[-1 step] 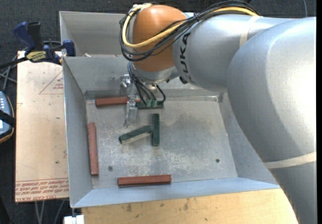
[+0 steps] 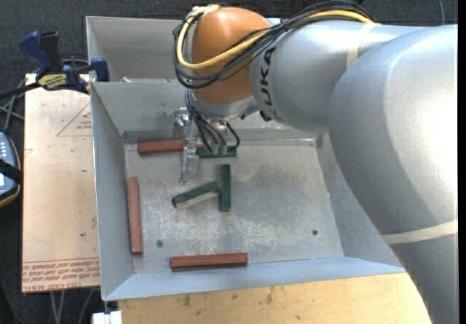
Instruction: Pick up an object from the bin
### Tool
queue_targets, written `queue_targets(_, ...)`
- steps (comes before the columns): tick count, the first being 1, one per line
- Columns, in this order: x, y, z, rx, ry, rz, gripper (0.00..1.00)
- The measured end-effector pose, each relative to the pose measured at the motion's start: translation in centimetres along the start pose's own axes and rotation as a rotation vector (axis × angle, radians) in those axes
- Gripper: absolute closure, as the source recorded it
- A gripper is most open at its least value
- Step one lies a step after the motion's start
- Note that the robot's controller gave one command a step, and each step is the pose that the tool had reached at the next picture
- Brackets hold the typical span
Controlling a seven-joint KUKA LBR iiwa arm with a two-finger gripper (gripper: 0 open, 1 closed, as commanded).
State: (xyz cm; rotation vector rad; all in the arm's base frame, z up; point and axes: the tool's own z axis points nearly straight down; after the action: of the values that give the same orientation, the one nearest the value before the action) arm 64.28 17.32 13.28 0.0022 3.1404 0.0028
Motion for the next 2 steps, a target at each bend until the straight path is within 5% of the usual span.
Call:
queue_targets(1,0.0,-3.3,2.1,-0.001,-0.003,-0.067,0.00)
queue_targets(2,-0.4,-5.1,5.3,-0.004,-0.020,0.099,1.00)
